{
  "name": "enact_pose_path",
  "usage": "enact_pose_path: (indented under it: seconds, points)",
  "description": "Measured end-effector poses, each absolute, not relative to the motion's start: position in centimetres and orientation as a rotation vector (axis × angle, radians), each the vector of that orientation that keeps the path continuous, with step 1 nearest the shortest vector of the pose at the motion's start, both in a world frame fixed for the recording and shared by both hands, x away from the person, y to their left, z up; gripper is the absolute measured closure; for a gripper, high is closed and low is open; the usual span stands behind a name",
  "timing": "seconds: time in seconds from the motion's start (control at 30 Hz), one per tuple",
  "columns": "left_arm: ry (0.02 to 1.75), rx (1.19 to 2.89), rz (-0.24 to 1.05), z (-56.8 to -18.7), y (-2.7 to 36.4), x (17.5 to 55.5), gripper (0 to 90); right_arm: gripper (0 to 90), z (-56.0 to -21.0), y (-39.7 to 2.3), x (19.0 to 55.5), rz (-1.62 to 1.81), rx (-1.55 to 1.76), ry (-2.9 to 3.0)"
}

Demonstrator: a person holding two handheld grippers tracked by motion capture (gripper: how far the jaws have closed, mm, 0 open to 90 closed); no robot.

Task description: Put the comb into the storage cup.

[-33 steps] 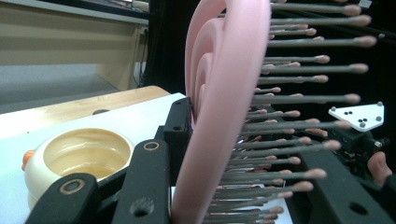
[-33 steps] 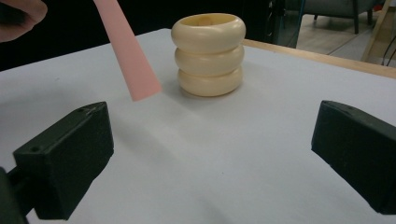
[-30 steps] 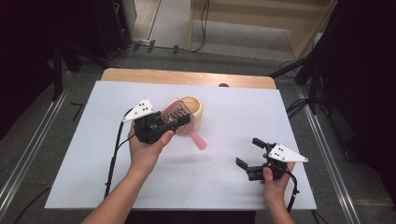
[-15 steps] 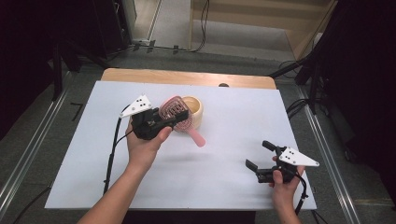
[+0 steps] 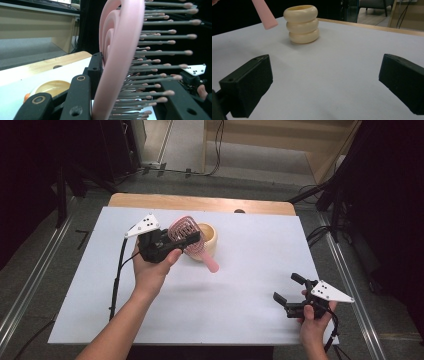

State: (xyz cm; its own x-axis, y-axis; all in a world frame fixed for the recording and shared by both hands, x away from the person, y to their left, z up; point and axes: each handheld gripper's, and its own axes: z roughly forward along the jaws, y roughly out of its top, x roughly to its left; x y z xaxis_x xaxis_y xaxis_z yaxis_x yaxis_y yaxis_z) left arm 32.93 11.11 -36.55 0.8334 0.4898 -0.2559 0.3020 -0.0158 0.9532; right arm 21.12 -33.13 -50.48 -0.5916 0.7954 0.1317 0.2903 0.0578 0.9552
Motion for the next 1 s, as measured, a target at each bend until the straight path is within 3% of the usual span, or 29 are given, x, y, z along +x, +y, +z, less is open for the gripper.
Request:
enact_pose_path:
  seconds: [1.0]
  points:
    - [0.679,1.586,0.218,-35.1,12.2,35.4,63.7,0.0,-51.1,-34.3,20.6,1.552,1.121,1.861]
